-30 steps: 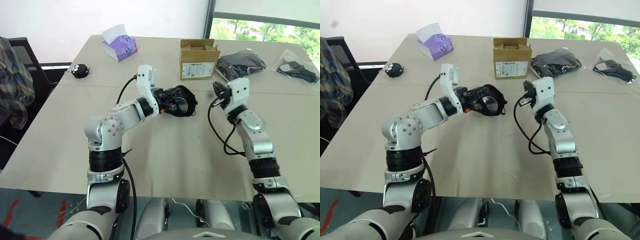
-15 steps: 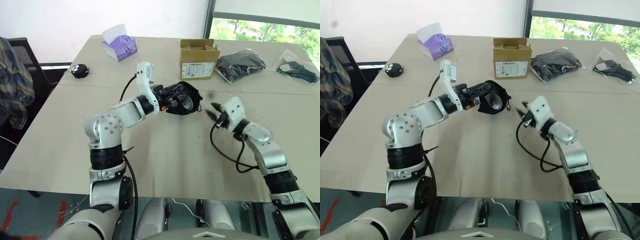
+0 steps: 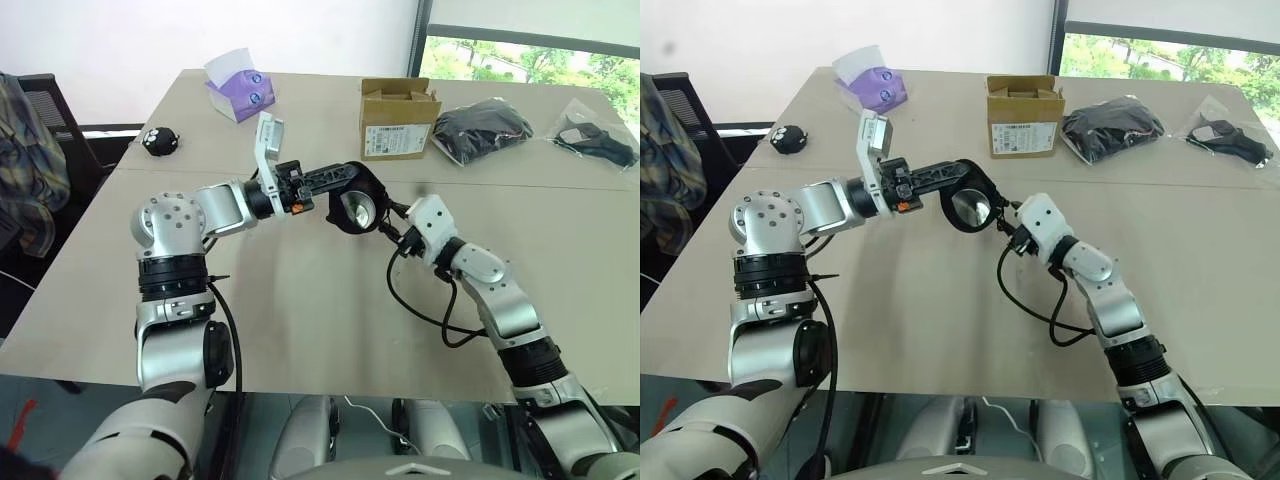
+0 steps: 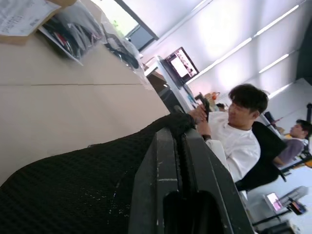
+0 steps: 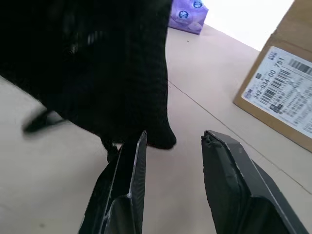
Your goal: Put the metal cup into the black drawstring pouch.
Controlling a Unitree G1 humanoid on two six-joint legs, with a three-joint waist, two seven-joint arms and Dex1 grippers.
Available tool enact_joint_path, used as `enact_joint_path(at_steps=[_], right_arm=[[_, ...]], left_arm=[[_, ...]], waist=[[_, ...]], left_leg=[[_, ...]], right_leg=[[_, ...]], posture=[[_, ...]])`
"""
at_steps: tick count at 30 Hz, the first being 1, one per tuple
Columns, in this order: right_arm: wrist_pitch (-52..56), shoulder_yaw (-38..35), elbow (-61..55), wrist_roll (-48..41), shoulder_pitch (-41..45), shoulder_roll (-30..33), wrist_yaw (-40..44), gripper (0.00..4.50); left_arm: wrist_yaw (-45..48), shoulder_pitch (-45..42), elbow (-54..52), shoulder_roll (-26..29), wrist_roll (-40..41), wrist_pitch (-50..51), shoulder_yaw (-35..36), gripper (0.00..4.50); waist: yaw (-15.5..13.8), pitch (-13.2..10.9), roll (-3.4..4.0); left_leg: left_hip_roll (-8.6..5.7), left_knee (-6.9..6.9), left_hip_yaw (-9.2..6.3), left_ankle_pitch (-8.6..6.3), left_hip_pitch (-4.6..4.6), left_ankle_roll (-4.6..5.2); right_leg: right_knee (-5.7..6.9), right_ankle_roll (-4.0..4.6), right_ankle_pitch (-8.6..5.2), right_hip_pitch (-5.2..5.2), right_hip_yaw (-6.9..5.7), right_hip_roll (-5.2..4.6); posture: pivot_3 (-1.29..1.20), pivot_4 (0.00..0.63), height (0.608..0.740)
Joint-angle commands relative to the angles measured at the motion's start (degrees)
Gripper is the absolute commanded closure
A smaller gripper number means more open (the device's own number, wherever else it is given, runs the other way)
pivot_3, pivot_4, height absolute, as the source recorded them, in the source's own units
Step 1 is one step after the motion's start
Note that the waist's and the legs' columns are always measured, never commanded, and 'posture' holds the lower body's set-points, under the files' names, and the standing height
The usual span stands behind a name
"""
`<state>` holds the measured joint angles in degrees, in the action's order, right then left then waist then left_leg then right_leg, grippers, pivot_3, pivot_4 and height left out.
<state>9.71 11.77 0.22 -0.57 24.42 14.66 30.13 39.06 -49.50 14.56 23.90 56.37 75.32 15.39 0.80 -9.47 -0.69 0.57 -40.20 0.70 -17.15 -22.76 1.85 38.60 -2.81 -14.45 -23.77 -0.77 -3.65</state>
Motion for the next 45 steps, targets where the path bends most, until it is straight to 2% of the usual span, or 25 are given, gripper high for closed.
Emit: enact_joint_path(at_steps=[1,7,16,23,27,28,36,40,43,45], right_arm=[[-0.02,0.80,-2.80,0.12,-0.56,0.46,0.94,2.72],[3.75,4.22,-6.30,-0.75,-3.11,3.43,7.07,2.72],[5.96,2.39,-7.13,-3.81,-2.27,0.13,6.20,2.72],[6.65,2.27,-4.66,-2.88,-1.20,-0.25,4.60,2.72],[6.62,1.53,-4.65,-3.45,-0.98,-0.79,3.62,3.94],[6.86,1.41,-4.83,-3.51,-1.02,-0.81,3.46,4.48],[7.04,0.93,-4.14,-2.21,-0.18,-0.08,2.18,4.48],[2.33,-5.45,-2.41,1.28,2.57,1.74,-6.24,4.48],[-0.87,-13.10,-5.37,-3.42,7.42,-0.65,-11.28,4.48],[-2.46,-14.01,-7.60,-4.34,10.72,-0.54,-10.87,4.48]], left_arm=[[4.54,-3.04,3.83,2.15,-1.47,-0.67,-1.75,4.50],[8.94,-5.10,9.02,3.85,-4.15,-1.39,-3.38,4.50],[11.51,-3.97,9.67,3.95,-5.95,-1.65,-4.11,4.50],[12.27,-3.67,10.10,4.40,-6.79,-1.80,-3.57,4.50],[12.72,-3.63,10.84,4.51,-7.65,-2.47,-3.72,4.50],[12.74,-3.65,10.97,4.44,-7.77,-2.44,-3.61,4.50],[13.35,-3.76,12.21,4.31,-9.12,-2.87,-3.94,4.50],[13.85,-2.85,11.60,4.39,-9.83,-4.74,-3.64,4.50],[14.08,-1.23,10.31,4.38,-11.45,-7.32,-4.78,4.50],[14.27,-0.85,10.32,4.03,-11.74,-8.31,-4.65,4.50]], waist=[[0.03,0.00,0.00],[0.10,-0.01,0.00],[0.09,-0.01,0.00],[0.07,-0.01,-0.01],[0.08,-0.02,-0.01],[0.08,-0.02,0.00],[0.09,-0.02,-0.01],[-0.01,-0.02,0.00],[0.02,-0.03,0.00],[0.22,-0.06,-0.01]], left_leg=[[0.00,0.00,0.00,0.00,0.00,0.00],[-0.03,0.00,-0.02,0.00,-0.01,0.00],[0.00,0.00,-0.03,0.00,-0.01,0.00],[-0.01,0.00,-0.04,0.00,-0.01,0.00],[0.00,0.00,-0.03,0.00,-0.01,0.00],[-0.01,0.00,-0.03,0.00,-0.01,0.00],[-0.01,0.00,-0.03,0.00,-0.01,0.00],[-0.01,0.00,-0.02,0.00,-0.02,0.00],[-0.02,0.00,0.04,0.00,-0.03,0.00],[0.00,0.00,0.05,0.00,-0.06,0.00]], right_leg=[[0.00,0.00,0.00,0.00,0.00,0.00],[-0.01,0.00,0.00,0.00,-0.02,0.02],[0.05,0.00,0.00,-0.03,-0.01,0.01],[0.06,0.00,0.00,-0.03,-0.01,0.01],[0.06,0.00,0.00,-0.04,-0.01,0.01],[0.06,0.00,0.00,-0.04,-0.01,0.01],[0.07,0.00,0.00,-0.04,-0.01,0.01],[0.08,0.00,0.00,-0.05,0.00,0.00],[0.10,0.00,0.00,-0.09,0.06,-0.04],[0.15,0.00,0.00,-0.17,0.07,-0.03]], posture=[[0.00,0.150,0.710],[0.00,0.150,0.710],[0.00,0.150,0.710],[0.00,0.150,0.710],[0.00,0.150,0.710],[0.00,0.150,0.710],[0.00,0.150,0.710],[0.00,0.150,0.710],[0.00,0.150,0.710],[0.00,0.150,0.710]])
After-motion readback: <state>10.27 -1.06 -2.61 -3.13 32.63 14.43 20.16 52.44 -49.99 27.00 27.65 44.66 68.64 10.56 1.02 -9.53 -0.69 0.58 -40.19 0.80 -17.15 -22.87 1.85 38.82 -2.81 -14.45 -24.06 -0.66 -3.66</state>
